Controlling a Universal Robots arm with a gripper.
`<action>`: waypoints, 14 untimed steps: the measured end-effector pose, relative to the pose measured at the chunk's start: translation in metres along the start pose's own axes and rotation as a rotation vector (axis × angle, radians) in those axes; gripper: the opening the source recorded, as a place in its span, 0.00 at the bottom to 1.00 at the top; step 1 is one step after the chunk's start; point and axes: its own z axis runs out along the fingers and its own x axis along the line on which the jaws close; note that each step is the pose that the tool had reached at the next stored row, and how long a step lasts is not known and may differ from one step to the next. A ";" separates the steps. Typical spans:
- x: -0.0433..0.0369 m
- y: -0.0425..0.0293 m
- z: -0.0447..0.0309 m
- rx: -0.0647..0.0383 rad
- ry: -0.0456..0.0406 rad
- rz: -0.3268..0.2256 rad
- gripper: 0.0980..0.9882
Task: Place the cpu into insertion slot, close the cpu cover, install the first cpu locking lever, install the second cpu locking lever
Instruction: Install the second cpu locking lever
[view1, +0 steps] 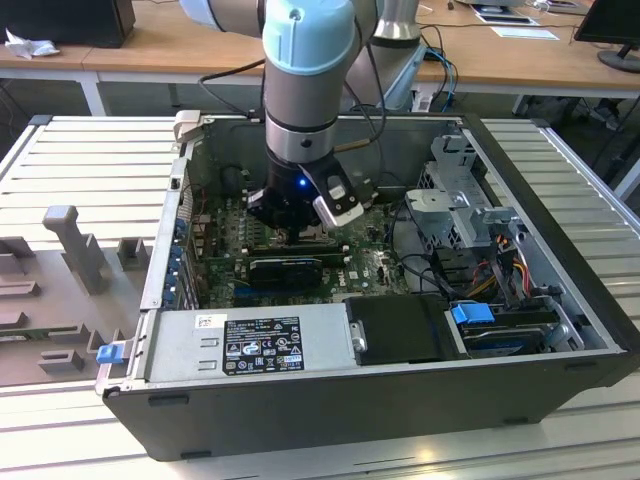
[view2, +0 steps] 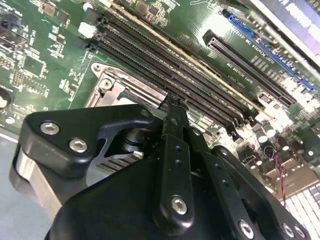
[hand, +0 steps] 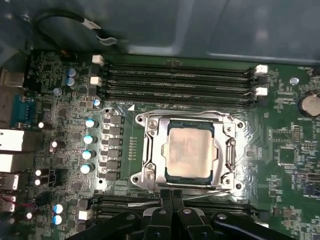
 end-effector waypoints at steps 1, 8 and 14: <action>0.0012 -0.0012 0.0002 -0.015 -0.0009 -0.001 0.01; 0.0077 -0.0137 -0.0007 -0.066 -0.0030 -0.009 0.01; 0.0149 -0.0164 0.0023 -0.102 -0.0010 -0.035 0.01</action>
